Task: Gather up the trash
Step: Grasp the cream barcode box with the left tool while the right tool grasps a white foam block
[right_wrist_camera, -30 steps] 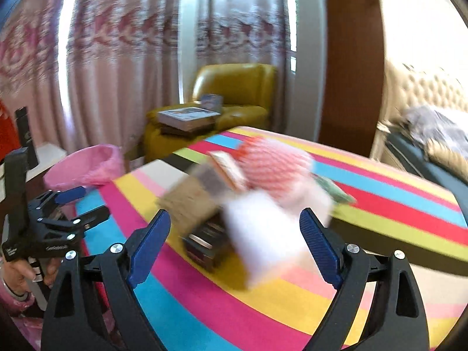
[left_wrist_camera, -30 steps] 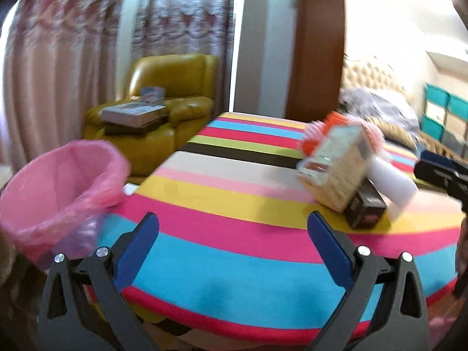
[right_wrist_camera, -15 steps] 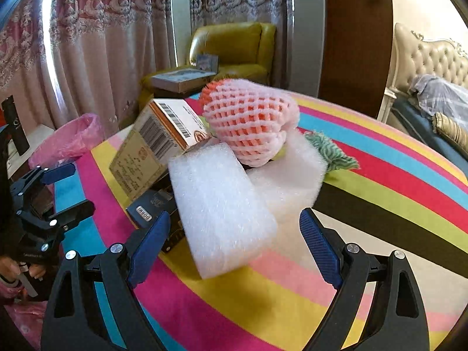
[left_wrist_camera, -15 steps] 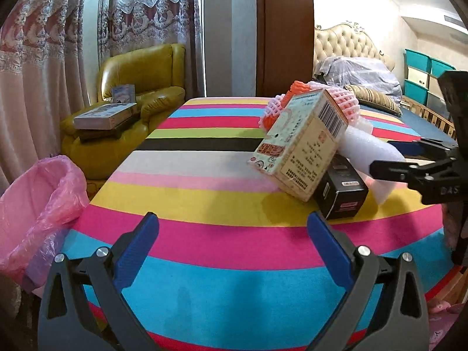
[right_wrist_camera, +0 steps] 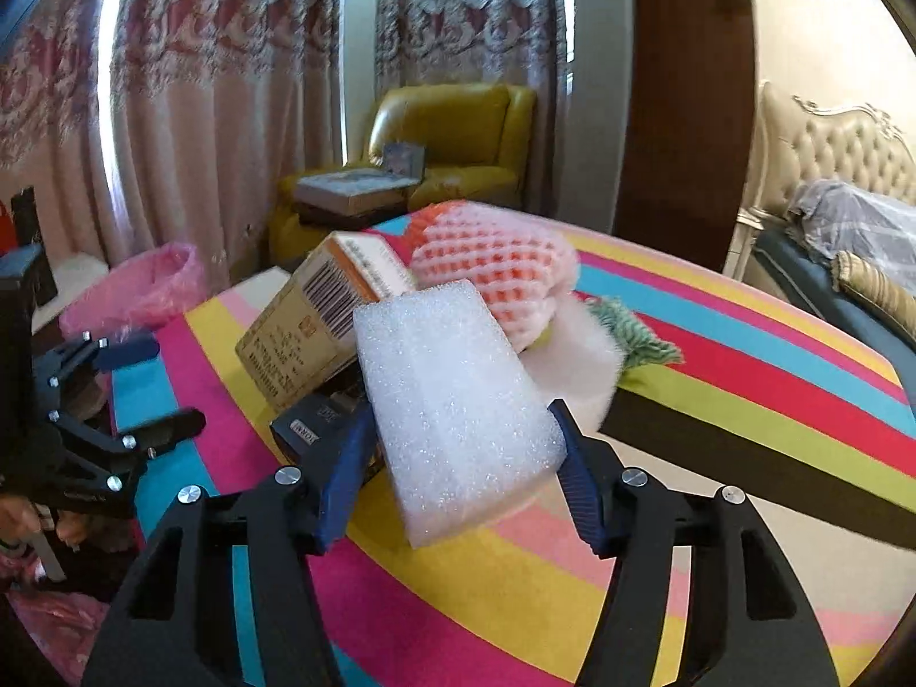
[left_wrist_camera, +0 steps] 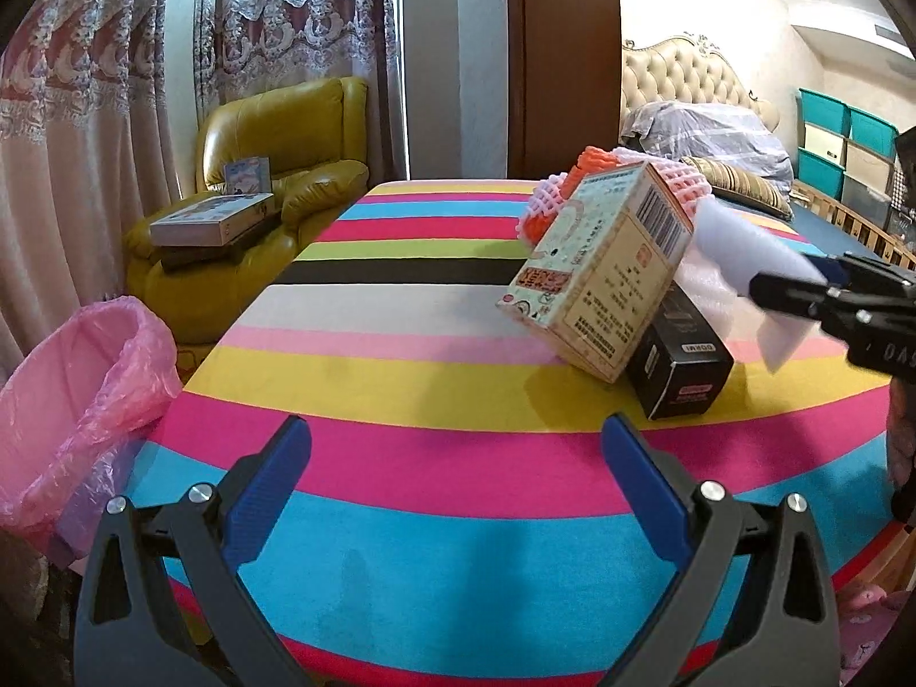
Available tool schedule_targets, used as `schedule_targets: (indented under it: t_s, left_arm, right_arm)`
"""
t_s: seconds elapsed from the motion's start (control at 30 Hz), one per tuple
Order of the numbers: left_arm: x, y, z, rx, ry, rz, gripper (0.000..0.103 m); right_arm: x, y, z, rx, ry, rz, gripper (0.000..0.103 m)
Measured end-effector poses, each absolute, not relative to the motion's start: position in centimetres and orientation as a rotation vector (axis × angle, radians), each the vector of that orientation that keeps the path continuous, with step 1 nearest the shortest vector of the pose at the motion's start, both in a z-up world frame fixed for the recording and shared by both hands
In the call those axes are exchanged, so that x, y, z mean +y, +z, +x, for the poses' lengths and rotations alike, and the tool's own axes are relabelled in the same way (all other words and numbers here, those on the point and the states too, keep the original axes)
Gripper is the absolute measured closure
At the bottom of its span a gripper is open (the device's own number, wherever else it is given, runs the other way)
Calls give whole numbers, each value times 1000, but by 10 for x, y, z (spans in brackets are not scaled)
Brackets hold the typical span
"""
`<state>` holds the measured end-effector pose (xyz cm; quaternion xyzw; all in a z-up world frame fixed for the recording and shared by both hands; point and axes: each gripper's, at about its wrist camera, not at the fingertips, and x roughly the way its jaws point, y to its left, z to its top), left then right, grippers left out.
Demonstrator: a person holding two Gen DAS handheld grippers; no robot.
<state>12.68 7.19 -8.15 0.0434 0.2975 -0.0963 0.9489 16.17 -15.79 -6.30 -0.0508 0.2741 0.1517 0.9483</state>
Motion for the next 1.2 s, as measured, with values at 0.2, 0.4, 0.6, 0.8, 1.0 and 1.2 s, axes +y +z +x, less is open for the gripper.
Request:
schedule_targets:
  t_s: [0.2,0.4,0.6,0.8,1.0,1.2]
  left_arm:
    - [65,-82,127,605,-197,126,5]
    - [50,-84,133,616,-200,185,5]
    - [35,-75,145,619,-232,186,5]
    - [17,-80,173,686,-232,236,10]
    - [-15,-85,189,701,-249,315,21]
    - [-11,-84,185,693,-271,229,26]
  right_arm:
    - [-176,-58,157,533,262,-27,45]
    - [-183,-58,159,530,246,13,44]
    - [-182,-58,155,515,246,2,44]
    - [-188,-59,155,511,246,25,44]
    - [-191,-59,155,513,245,46,44]
    - [-195,-58,153,498,243,68,44]
